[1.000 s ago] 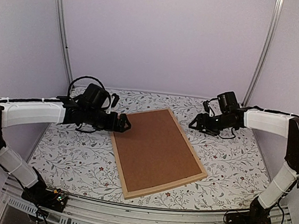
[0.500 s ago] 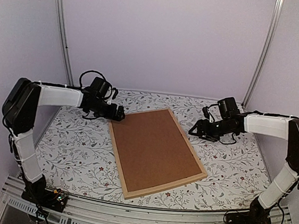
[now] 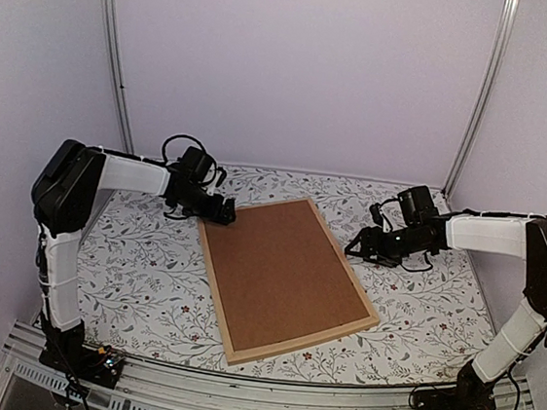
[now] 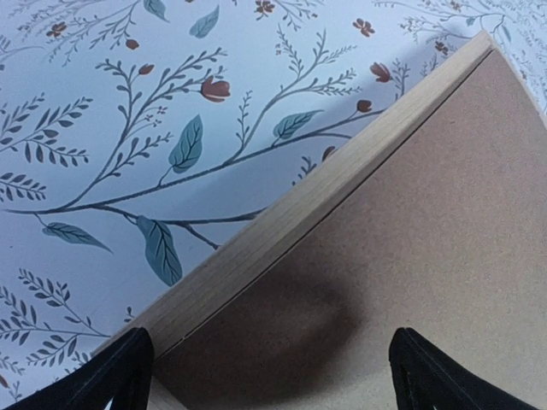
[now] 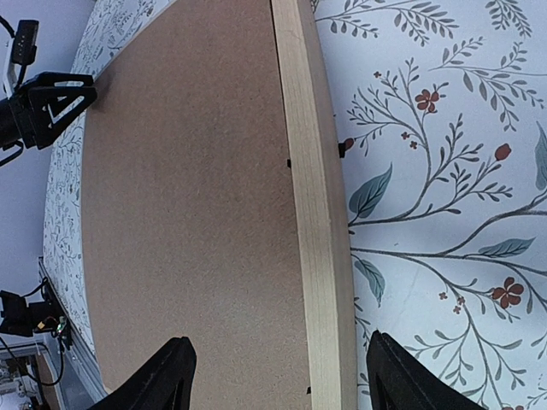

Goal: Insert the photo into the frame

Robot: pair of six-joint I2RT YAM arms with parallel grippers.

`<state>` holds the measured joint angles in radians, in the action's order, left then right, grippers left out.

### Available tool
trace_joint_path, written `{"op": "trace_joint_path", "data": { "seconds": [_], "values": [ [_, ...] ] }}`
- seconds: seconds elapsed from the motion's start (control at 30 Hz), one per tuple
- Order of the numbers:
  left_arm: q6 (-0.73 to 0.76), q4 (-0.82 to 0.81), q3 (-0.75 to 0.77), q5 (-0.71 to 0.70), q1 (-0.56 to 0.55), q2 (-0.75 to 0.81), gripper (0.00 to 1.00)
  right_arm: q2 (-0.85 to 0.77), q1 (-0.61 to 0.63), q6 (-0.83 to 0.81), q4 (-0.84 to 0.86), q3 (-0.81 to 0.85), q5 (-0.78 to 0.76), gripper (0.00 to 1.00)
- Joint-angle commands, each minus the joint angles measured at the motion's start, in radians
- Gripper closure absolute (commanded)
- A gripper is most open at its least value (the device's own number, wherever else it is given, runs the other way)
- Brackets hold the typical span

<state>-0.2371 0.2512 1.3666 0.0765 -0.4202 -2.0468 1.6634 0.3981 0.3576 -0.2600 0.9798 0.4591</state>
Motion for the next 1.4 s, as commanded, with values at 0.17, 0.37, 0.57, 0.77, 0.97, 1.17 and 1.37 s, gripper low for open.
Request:
{"op": "trace_joint_path", "data": {
  "seconds": [0.17, 0.37, 0.57, 0.77, 0.97, 1.17, 1.37],
  "values": [
    [-0.021, -0.034, -0.078, 0.063, 0.000, 0.046, 0.04, -0.014, 0.002, 0.003, 0.037, -0.010, 0.025, 0.27],
    [-0.030, -0.053, -0.126, 0.073, -0.010, 0.080, 0.06, -0.008, 0.002, 0.007, 0.041, -0.013, 0.032, 0.27],
    [-0.041, -0.053, -0.170, 0.082, -0.019, 0.130, 0.08, -0.005, 0.002, 0.006, 0.038, -0.018, 0.029, 0.27],
    [-0.052, -0.043, -0.228, 0.146, -0.031, 0.195, 0.12, -0.008, 0.002, 0.002, 0.031, -0.014, 0.012, 0.27],
    [-0.045, 0.066, -0.232, 0.129, -0.051, 0.225, 0.13, -0.014, 0.002, -0.012, -0.007, 0.007, -0.032, 0.27],
    [-0.030, 0.070, -0.230, 0.037, -0.051, 0.293, 0.04, -0.081, 0.002, -0.006, -0.072, -0.017, -0.117, 0.27],
    [0.023, 0.057, -0.149, -0.036, -0.042, 0.239, 0.00, -0.196, 0.005, 0.023, -0.138, -0.115, -0.171, 0.24]
  ]
}}
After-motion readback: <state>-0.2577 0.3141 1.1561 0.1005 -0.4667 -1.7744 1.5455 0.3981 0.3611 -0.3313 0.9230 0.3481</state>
